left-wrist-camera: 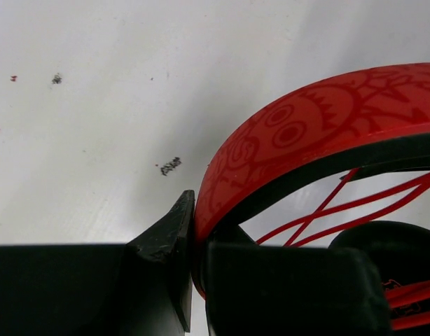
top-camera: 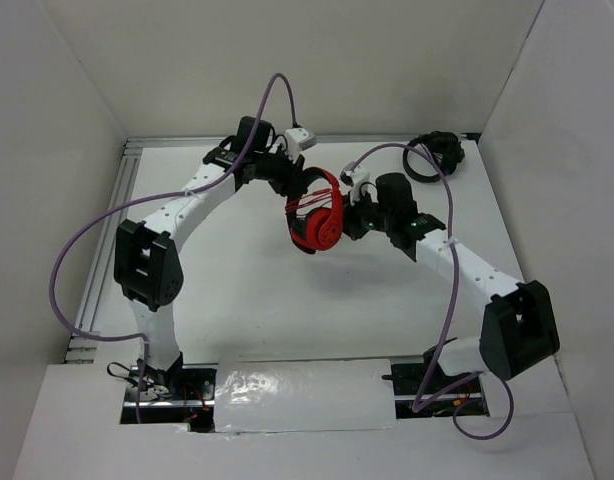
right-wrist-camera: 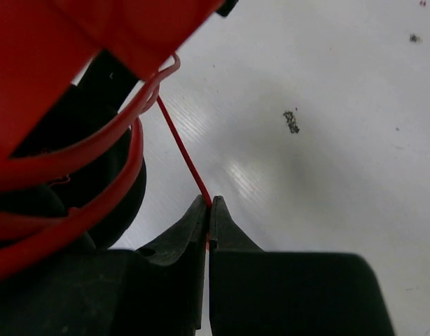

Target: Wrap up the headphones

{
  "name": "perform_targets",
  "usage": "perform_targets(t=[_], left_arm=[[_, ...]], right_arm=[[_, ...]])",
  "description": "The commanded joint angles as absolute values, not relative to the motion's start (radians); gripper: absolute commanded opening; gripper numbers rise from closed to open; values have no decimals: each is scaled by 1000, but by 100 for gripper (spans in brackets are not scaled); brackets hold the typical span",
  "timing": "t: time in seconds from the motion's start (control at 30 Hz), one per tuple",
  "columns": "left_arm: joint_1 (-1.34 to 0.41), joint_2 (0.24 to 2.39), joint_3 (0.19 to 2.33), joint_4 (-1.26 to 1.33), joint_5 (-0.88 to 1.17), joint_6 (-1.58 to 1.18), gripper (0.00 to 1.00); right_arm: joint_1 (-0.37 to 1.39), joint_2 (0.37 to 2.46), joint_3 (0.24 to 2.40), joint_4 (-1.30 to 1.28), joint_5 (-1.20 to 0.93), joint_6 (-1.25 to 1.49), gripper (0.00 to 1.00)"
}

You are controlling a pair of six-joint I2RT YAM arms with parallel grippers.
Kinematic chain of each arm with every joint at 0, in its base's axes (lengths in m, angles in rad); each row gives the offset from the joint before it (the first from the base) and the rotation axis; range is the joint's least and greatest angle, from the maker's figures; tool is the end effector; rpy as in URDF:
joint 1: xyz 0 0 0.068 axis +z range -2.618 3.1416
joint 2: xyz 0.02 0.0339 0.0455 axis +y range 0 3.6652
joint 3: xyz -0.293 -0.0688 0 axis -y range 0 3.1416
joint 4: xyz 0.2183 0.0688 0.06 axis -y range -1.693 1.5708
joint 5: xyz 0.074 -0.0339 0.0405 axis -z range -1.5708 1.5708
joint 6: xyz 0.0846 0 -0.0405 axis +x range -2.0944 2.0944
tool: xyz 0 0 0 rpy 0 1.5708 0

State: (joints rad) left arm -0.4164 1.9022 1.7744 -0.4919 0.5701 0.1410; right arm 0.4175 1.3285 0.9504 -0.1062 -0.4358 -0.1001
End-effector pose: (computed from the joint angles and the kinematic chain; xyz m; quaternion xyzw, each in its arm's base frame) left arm 0.4001 -0.2269 0.3379 0.3585 0.7848 -0.3079 0.4009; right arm 0.2671 0.1576 0.3030 -0.3219 0.7794 0.2625 0.4691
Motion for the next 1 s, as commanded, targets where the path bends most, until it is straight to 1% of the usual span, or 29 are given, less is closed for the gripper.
perform_targets(t=[0.0, 0.07, 0.13, 0.2, 0.27, 0.4, 0.53, 0.57, 0.6, 0.77, 0.87, 0.9, 0.97], left_arm=[[-411, 1934, 1770, -457, 459, 331, 0], [-411, 1962, 1758, -431, 450, 354, 0], [-411, 1994, 1810, -445, 446, 319, 0], [-419, 2055, 1853, -495, 541, 305, 0], [-434, 2071, 1852, -486, 545, 298, 0], [-530, 2085, 1815, -439, 515, 301, 0], [-638, 2109, 1835, -434, 503, 314, 0], [-659, 2115, 1839, -431, 489, 313, 0], [-695, 2132, 1854, -423, 476, 313, 0], [-791, 2236, 1974, -462, 419, 301, 0], [-862, 2313, 2034, -448, 327, 322, 0], [-894, 2330, 2066, -440, 312, 327, 0], [-920, 2374, 2109, -431, 316, 340, 0]], right_arm=[[396, 1365, 1029, -155, -393, -169, 0], [371, 1388, 1028, -147, -373, -155, 0], [344, 1416, 1049, -166, -382, -112, 0], [295, 1428, 1054, -189, -365, -34, 0], [273, 1424, 1039, -204, -328, 47, 0], [241, 1341, 912, -222, -229, 233, 0], [230, 1215, 775, -278, -57, 466, 0], [221, 1169, 744, -297, 27, 542, 0], [189, 1149, 682, -307, 44, 573, 0], [58, 1049, 585, -420, 9, 633, 0], [8, 948, 508, -513, 12, 788, 0], [-23, 928, 508, -514, 5, 788, 0], [-43, 875, 401, -521, -43, 859, 0]])
